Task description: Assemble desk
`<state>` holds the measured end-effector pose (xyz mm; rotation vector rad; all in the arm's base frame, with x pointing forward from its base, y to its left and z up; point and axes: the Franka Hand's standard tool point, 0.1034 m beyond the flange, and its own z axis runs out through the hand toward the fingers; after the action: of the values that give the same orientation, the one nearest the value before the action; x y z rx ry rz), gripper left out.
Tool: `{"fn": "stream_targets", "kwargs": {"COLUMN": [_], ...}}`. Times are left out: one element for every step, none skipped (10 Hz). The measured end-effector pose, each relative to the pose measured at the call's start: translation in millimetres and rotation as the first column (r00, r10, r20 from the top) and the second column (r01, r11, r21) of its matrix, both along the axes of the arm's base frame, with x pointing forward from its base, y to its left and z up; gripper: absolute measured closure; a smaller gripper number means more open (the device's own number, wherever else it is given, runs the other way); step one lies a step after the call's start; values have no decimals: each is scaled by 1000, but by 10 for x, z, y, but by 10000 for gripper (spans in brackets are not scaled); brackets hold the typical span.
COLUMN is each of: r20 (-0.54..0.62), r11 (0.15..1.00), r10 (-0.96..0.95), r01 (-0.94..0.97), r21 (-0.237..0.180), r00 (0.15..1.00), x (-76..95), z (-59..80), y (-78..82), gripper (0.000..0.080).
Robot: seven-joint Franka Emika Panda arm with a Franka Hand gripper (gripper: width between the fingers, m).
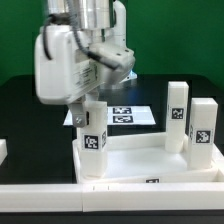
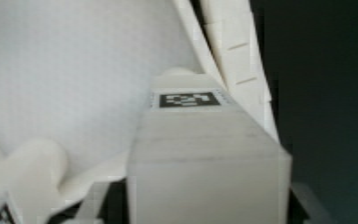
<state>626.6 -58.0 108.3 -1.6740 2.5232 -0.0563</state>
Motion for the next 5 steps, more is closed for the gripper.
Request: {"fn": "stream_targets", "kwargs": {"r20": [-1,0,-3,-18,-31], "r11": [1000,1000,997,952,883], "r10": [0,2,74,302,465], "r01": [0,-2,-74,-302,-466], "r21": [0,-1,-15,-47,-54], "r00": [1000,1000,997,953,885], "x": [-1,0,2,21,38], "z": [0,0,4,12,9], "y": [-1,-1,-2,15,76], "gripper": [515,515,515,515,437]}}
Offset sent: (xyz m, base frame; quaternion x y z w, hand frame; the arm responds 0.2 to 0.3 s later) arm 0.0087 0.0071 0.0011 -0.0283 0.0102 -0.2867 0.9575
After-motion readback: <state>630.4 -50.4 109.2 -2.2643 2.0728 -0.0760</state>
